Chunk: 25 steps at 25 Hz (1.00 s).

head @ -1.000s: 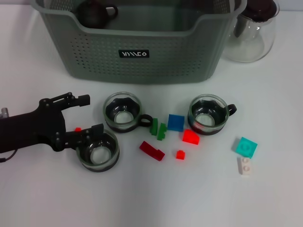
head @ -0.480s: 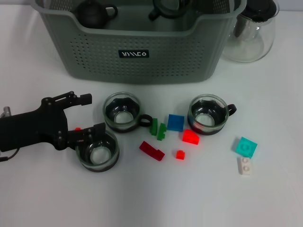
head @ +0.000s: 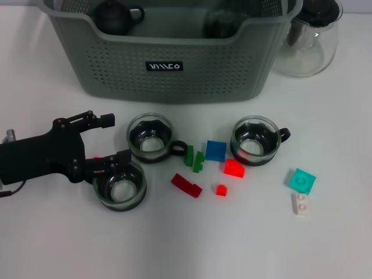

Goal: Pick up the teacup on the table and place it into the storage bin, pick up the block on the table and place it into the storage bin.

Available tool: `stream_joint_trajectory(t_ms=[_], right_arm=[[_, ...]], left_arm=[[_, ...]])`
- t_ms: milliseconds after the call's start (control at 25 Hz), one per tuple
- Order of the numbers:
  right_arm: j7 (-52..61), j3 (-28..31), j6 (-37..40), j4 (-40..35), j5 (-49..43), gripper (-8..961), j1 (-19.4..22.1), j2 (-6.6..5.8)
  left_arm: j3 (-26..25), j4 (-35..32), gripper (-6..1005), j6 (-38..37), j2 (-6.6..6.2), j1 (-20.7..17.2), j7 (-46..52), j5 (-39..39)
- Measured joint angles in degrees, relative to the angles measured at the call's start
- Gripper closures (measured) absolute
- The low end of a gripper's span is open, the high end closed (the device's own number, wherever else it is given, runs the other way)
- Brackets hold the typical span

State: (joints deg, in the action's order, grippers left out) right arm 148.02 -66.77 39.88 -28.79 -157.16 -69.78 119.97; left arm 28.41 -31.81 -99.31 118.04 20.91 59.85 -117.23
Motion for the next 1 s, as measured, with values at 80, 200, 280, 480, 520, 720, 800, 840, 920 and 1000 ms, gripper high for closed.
stream_joint_trajectory(t_ms=[80, 200, 280, 480, 520, 720, 800, 840, 920, 1000], right_arm=[[0.0, 0.6, 0.4, -1.4, 0.5, 740, 0.6, -0.06], [-0.7, 1.8, 2.4, -9.2, 4.4, 695, 4.3, -0.06], [-3.7, 2.1, 5.3, -19.6, 11.7, 615, 9.7, 0.12], [-20.9, 2.8, 18.5, -42.1, 45.8, 349, 25.9, -1.42], [-24.2, 3.2, 22.9, -44.3, 52.1, 276, 28.7, -2.17], [-32.1, 6.2, 51.1, -51.5, 65.1, 264, 37.2, -5.47], [-36.1, 7.0, 61.8, -55.5, 61.7, 259, 39.8, -5.41], [-38.0, 7.2, 65.8, -57.8, 58.7, 257, 41.0, -5.06], [-39.8, 7.3, 70.1, -61.2, 49.8, 252, 42.6, -3.56], [-39.8, 7.2, 70.8, -62.8, 40.6, 254, 42.5, -1.88]], left_arm=[[-0.1, 0.0, 145, 0.0, -0.03, 0.0, 0.0, 0.1], [-0.1, 0.0, 145, 0.0, -0.08, 0.0, 0.0, 0.1], [-0.1, 0.0, 145, 0.0, -0.09, -0.1, 0.0, 0.1], [-0.2, 0.0, 146, 0.0, -0.09, -0.6, 0.0, 0.3], [-0.2, 0.0, 146, 0.0, -0.09, -0.7, 0.0, 0.3], [-0.3, 0.0, 146, 0.0, -0.25, -0.7, 0.0, 0.2], [-0.3, 0.0, 146, 0.0, -0.35, -0.7, 0.0, 0.3], [-0.3, 0.0, 146, 0.0, -0.36, -0.7, 0.0, 0.3], [-0.4, 0.0, 146, 0.0, -0.37, -0.7, 0.0, 0.4], [-0.4, 0.0, 146, 0.1, -0.32, -0.6, 0.0, 0.4]])
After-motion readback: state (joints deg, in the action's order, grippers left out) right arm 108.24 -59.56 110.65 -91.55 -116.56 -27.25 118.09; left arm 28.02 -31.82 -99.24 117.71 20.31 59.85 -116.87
